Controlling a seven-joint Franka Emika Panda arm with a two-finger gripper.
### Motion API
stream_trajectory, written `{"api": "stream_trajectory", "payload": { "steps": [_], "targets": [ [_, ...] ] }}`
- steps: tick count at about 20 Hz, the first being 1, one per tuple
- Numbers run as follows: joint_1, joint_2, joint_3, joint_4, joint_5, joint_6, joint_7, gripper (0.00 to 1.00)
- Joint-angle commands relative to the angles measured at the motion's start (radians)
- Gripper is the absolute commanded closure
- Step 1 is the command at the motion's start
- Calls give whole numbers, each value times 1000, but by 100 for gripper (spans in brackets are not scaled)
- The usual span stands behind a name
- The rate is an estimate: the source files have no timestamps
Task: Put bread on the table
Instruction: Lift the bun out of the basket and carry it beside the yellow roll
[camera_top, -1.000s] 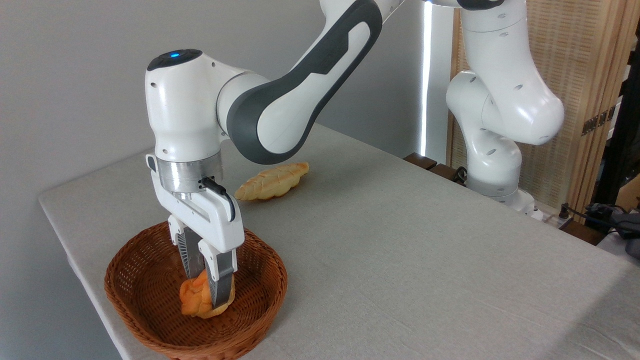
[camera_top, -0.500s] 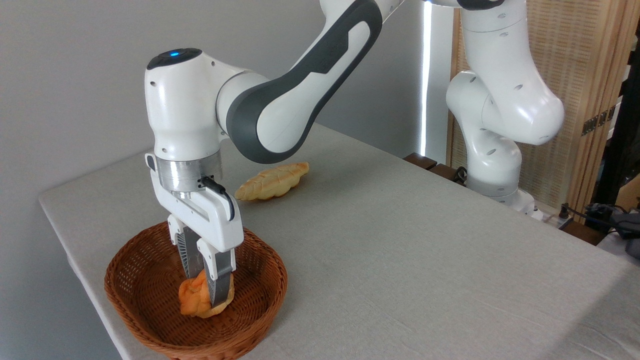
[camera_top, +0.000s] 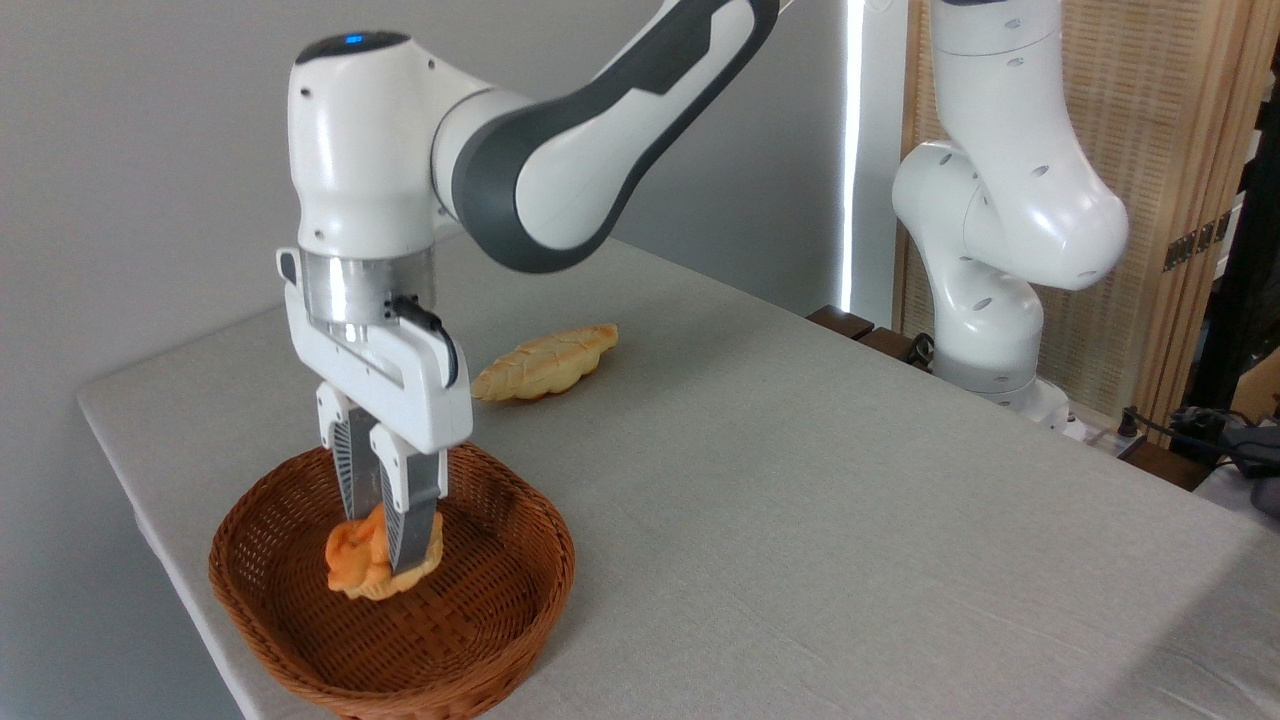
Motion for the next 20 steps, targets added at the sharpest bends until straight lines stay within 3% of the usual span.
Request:
{"api": "stream_trajectory", "payload": {
  "steps": [1,5,13,20],
  "targets": [
    [-2,-64,1,-15,-5,-58,-7,40],
    [-2,-111,2,-21,-33,-115,-6,39],
    [-6,-223,-1,-99,-33,-331,0,37],
    [-57,-257,-1,-200,-33,-450,2,33]
  ]
}}
